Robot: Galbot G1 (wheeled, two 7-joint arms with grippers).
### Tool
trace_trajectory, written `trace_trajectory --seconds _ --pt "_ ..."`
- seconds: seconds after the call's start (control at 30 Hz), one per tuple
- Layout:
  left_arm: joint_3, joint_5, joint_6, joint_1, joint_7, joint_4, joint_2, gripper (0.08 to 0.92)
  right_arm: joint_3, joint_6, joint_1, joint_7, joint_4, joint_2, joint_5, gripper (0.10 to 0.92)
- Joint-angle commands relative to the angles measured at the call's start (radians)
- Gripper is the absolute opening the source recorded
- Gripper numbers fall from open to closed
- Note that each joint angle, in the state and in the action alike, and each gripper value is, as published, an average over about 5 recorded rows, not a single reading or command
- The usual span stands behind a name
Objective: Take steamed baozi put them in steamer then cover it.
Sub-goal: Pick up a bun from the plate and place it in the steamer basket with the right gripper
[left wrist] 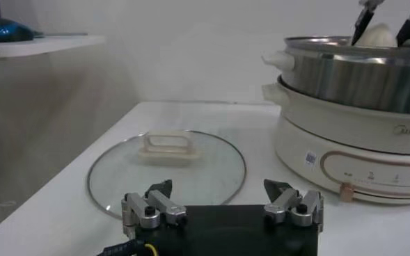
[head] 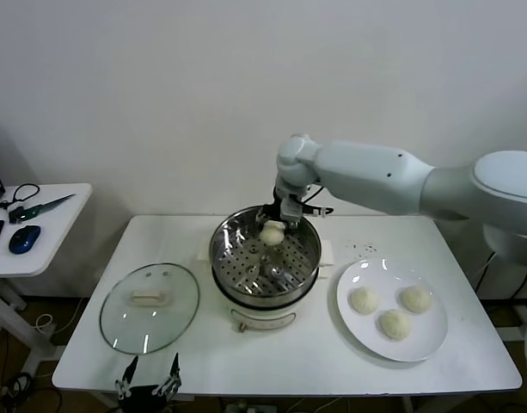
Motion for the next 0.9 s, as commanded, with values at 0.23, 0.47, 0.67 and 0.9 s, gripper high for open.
trace_trajectory --seconds 0.23,0.47,0.67,0.9 --pt "0.002 0.000 -0.003 -0.003 -0.008 0.006 -0.003 0.823 0.049 0.038 -0.105 0.039 -0.180 0.088 -0.079 0.660" --pt "0.002 0.002 -0.005 0.003 -0.015 0.001 -0.007 0.823 0.021 0.040 0.003 0.015 -0.109 0.060 0.075 0.800" --pt "0.015 0.020 -0.006 0.008 -0.015 -0.002 -0.014 0.823 -0.133 0.030 0.265 -0.097 0.014 -0.029 0.427 0.822" --pt "0.024 0.032 -0.010 0.008 -0.015 -0.004 -0.017 0.823 -0.421 -0.409 0.501 -0.227 0.215 -0.307 0.968 0.823"
